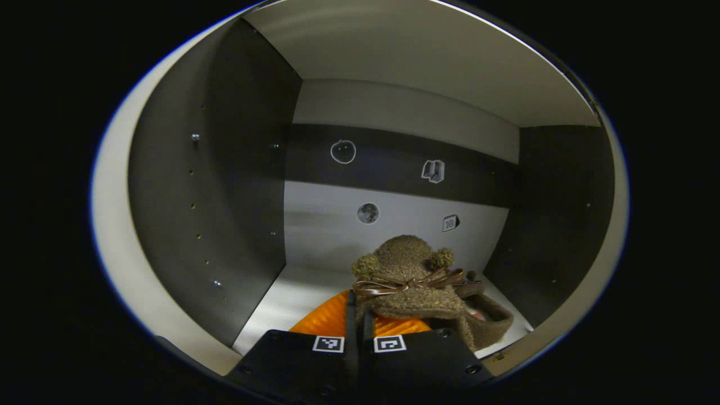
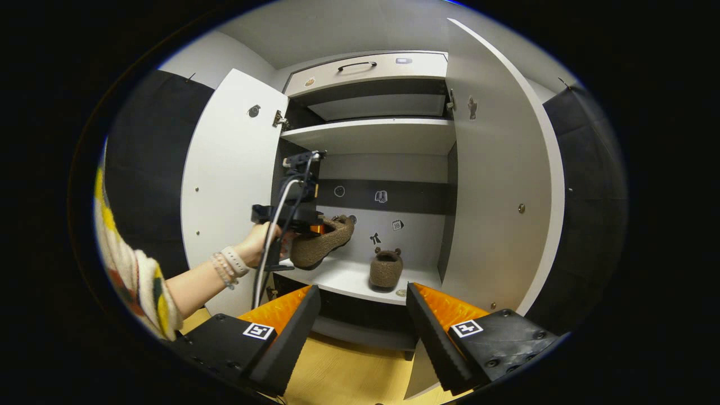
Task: Grab one shoe with the right hand and put it into the shoe cabinet, grab the other shoe with the left hand and put it into the shoe cabinet; then close the right door with the right hand and the left door with the left hand.
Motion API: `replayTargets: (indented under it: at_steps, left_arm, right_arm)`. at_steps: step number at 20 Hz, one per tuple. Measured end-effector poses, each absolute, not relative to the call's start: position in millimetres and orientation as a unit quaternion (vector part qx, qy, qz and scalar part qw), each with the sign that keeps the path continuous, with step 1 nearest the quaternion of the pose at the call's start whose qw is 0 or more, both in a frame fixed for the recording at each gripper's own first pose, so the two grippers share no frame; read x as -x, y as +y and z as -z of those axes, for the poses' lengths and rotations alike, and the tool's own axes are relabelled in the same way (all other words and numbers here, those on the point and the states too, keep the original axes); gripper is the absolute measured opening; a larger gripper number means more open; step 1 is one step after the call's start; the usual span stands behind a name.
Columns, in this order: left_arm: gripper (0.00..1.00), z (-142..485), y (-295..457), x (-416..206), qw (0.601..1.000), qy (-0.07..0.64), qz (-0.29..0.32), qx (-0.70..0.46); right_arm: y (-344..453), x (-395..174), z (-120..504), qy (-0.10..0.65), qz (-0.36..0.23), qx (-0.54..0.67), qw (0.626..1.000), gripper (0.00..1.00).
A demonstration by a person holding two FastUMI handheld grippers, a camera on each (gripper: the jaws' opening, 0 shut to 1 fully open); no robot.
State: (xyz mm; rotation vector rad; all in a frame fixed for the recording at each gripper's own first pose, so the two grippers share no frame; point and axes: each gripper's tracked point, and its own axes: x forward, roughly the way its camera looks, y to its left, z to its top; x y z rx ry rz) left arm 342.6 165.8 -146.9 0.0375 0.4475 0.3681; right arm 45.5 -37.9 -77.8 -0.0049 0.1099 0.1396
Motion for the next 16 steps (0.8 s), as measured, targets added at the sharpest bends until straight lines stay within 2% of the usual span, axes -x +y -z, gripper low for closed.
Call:
replayTargets:
  at_steps: [10,15,16]
  left_arm:
    - [0.05,228.8,202.0,-391.5,0.934,0.289,-0.207,-0.032]
    - [0.06,239.4,207.7,-395.9,0.932,0.299,-0.206,-0.017]
    - [0.07,238.1,210.4,-395.1,0.931,0.299,-0.21,-0.022]
  right_arm:
    - [-28.9,-64.4,89.9,0.068,-0.09,0.016,0.993,0.98]
    - [-26.4,-70.0,94.6,0.073,-0.096,0.007,0.993,0.98]
    - [-25.3,-70.2,94.8,0.074,-0.097,0.003,0.992,0.95]
